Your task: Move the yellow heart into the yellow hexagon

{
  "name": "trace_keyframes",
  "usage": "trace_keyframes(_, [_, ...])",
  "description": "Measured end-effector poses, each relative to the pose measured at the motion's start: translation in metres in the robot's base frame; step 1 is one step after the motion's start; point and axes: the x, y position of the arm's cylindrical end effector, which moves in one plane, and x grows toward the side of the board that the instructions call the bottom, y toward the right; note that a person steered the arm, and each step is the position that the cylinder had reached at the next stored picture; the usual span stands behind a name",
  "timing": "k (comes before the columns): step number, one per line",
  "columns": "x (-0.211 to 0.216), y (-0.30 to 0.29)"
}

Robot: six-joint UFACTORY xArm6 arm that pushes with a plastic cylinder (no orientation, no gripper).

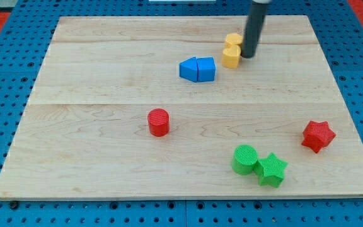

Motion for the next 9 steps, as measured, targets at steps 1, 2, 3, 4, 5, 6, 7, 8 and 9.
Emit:
trace_keyframes(1, [0.004, 0.047])
trace_keyframes(2, [0.04, 0.127])
trace_keyframes(3, [0.06, 0.078])
trace_keyframes(4, [0.06, 0.013])
trace_keyframes(5, [0.051, -0.047])
trace_keyframes(6, [0.016, -0.065])
trace_keyframes(7, [0.031, -0.048])
trace_keyframes(8, [0.056, -0.045])
trace_keyframes(9, [0.055, -0.017])
